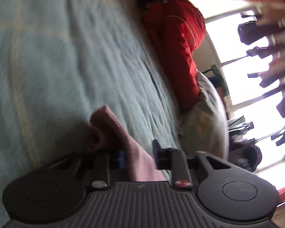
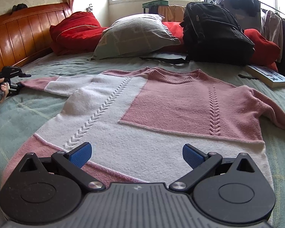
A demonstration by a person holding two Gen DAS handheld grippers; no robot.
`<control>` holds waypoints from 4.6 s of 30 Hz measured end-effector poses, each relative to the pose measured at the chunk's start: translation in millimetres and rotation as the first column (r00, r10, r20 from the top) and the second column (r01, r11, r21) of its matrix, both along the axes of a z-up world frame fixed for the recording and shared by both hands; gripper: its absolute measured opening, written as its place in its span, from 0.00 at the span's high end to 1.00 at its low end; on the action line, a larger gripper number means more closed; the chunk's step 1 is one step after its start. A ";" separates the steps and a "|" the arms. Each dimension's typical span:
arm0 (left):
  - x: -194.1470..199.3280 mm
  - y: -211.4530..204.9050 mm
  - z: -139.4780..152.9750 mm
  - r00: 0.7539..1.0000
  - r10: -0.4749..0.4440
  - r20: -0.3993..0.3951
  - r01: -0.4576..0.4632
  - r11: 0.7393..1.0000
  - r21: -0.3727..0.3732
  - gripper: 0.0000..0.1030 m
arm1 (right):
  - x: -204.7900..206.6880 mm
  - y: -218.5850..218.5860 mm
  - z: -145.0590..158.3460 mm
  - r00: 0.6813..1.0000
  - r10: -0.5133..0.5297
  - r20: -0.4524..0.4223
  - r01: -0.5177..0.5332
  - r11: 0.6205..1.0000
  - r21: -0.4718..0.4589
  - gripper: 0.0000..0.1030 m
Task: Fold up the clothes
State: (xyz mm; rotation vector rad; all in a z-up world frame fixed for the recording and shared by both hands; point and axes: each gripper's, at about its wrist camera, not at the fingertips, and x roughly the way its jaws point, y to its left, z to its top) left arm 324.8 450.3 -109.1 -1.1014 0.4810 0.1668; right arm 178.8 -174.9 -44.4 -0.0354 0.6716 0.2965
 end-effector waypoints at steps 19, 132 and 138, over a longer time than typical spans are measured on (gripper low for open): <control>-38.8 0.2 60.8 0.993 0.089 -0.083 -0.045 0.903 0.427 0.66 | 2.9 2.9 -2.0 1.000 0.012 -0.008 -0.012 1.000 0.008 0.00; 170.7 -387.7 60.5 0.710 -0.593 -0.380 0.704 0.595 0.388 0.02 | 51.8 -38.4 -37.0 0.986 0.068 -0.153 -0.044 0.987 0.157 0.00; 137.4 -343.7 92.3 0.700 -0.585 -0.410 0.714 0.576 0.397 0.01 | 48.4 -37.4 -27.9 0.980 0.082 -0.181 -0.036 0.969 0.242 0.00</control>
